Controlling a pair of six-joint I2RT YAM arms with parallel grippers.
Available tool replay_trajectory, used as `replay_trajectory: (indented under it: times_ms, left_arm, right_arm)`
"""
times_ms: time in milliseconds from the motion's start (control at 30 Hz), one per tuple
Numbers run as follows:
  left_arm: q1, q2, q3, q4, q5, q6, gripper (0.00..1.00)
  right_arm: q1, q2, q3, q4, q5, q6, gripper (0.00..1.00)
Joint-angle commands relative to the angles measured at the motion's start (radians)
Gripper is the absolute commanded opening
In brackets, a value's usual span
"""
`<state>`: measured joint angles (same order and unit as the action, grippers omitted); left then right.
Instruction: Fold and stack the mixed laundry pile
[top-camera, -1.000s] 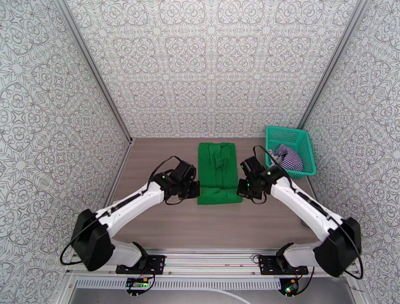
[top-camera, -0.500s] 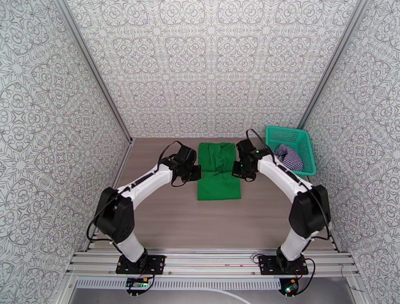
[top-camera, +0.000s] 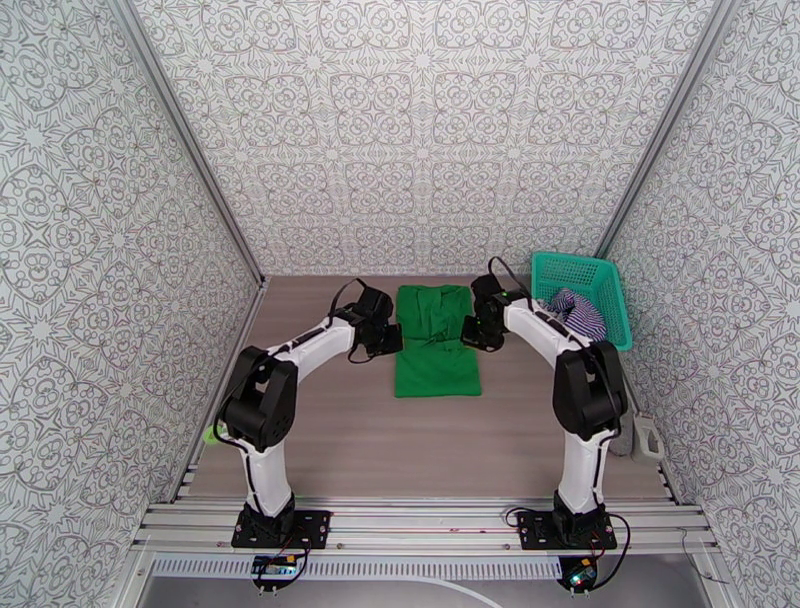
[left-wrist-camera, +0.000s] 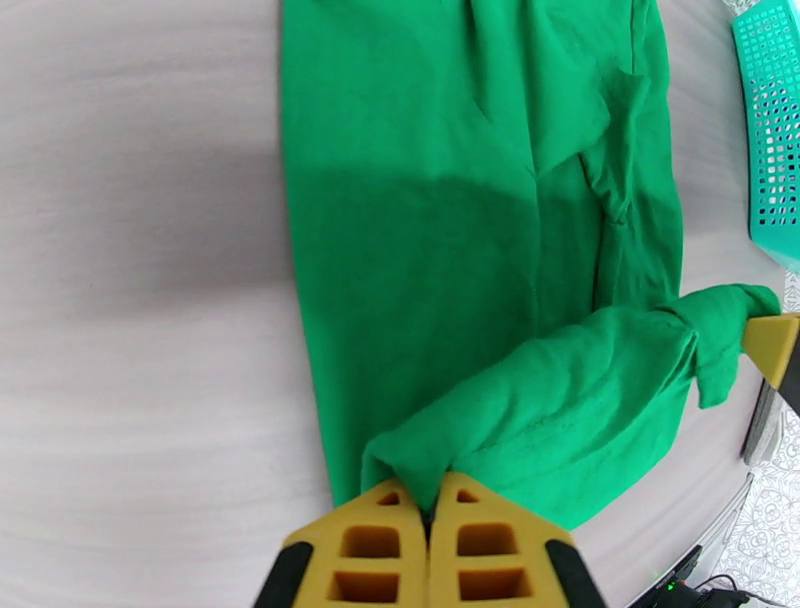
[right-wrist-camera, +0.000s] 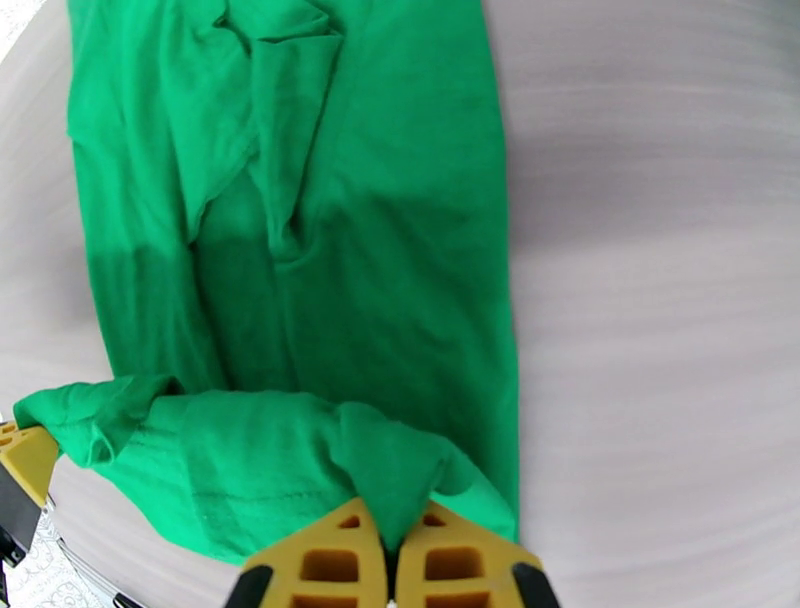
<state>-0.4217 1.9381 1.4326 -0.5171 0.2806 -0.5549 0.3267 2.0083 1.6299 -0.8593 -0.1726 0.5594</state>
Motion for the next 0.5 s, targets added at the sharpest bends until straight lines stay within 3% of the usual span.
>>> replay_trajectory:
  times_ms: [0, 200, 400, 467]
  left_arm:
    - [0.021, 0.039, 0.02, 0.059, 0.041, 0.008, 0.0]
    - [0.041, 0.09, 0.031, 0.092, 0.065, -0.003, 0.0]
    - [0.059, 0.127, 0.051, 0.126, 0.081, -0.012, 0.29]
    - [0.069, 0.13, 0.055, 0.138, 0.086, -0.016, 0.33]
  right_arm:
    - [-0.018, 0.046, 0.019, 0.059, -0.037, -0.003, 0.0]
    - [-0.027, 0.108, 0.035, 0.082, -0.055, 0.004, 0.0]
    - [-0.049, 0.143, 0.033, 0.148, -0.089, 0.011, 0.24]
    - [-0.063, 0.15, 0.031, 0.188, -0.116, 0.019, 0.34]
